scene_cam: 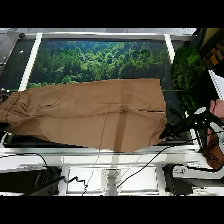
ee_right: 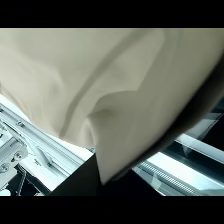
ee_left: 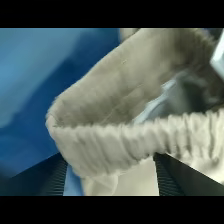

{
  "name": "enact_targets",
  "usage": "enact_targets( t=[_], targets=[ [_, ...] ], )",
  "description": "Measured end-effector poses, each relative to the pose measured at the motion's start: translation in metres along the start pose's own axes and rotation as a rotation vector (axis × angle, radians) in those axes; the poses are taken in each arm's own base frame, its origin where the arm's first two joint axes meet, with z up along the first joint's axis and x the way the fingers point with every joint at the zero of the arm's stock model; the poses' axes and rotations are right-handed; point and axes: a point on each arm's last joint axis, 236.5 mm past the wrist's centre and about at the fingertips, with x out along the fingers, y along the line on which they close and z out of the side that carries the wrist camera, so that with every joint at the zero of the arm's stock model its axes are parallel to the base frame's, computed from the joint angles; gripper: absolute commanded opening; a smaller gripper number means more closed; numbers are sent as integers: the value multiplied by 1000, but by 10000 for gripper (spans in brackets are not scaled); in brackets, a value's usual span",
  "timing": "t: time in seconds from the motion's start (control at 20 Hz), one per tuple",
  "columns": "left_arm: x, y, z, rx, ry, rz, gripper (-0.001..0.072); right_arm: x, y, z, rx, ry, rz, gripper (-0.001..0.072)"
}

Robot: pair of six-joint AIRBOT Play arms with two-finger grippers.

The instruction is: Fold the clothes and pants, and hang the long-sleeved shirts on hangers.

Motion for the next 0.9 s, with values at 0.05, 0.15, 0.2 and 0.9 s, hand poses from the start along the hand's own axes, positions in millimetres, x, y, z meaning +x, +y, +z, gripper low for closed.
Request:
enact_targets(
  t=[0.05, 0.15, 0.2, 0.9],
  targets=[
    [8, -4, 0, 9, 3, -20, 409, 0, 0, 0, 3, 1, 0, 15],
    [22, -8, -2, 37, 21, -27, 31, 0, 0, 0, 13, 2, 1, 16],
    [27, -13, -4, 58, 38, -34, 29, 0, 1, -1, 17, 5, 3, 15],
    [-100, -151, 47, 262, -161, -94, 26, -99, 99, 33, -57, -411, 39, 14]
  ],
)
